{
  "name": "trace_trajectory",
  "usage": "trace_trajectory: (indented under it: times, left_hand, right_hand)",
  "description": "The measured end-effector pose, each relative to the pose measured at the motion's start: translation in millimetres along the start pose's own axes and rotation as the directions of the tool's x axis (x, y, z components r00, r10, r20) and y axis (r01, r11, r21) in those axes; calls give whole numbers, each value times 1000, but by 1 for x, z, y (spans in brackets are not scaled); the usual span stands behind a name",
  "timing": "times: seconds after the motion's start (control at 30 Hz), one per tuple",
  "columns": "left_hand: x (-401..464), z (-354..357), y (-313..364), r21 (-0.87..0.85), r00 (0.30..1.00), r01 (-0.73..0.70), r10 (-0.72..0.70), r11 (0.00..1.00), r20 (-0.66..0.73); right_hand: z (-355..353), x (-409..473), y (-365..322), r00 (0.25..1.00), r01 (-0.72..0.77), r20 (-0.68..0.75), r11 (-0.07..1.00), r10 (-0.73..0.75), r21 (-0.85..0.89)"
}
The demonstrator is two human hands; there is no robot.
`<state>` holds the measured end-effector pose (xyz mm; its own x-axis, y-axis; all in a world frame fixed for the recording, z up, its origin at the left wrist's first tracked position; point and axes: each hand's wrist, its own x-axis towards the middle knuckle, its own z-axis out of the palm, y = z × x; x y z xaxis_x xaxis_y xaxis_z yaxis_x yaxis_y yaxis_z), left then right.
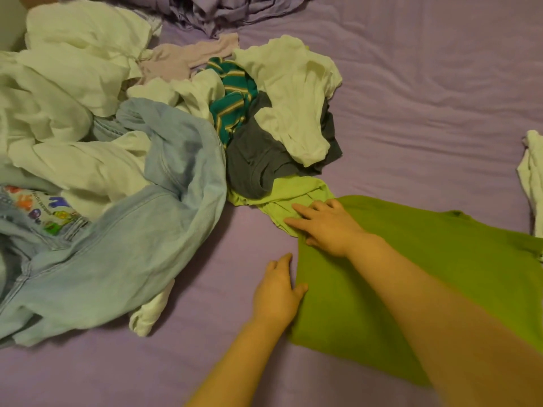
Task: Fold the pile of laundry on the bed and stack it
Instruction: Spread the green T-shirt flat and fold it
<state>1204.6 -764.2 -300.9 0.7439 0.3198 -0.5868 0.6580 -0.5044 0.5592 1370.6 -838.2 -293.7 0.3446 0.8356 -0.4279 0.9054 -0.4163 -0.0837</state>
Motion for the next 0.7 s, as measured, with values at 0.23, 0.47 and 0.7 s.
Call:
trace_trajectory:
  times: [0.23, 0.47, 0.7]
  left_hand:
    - [-8, 5, -4, 98, 988, 97, -108, 990, 109]
    - [-20, -8, 19, -341, 971, -5, 86, 940, 225]
    - [-44, 14, 82, -516, 937, -78, 240, 853, 255]
  right_hand:
    - [1, -17, 7, 993, -71, -98, 997, 70, -9]
    - [-15, -46, 31, 970, -116, -158, 923, 185, 367]
    - [-22, -113, 72, 952, -134, -161, 829, 259, 542]
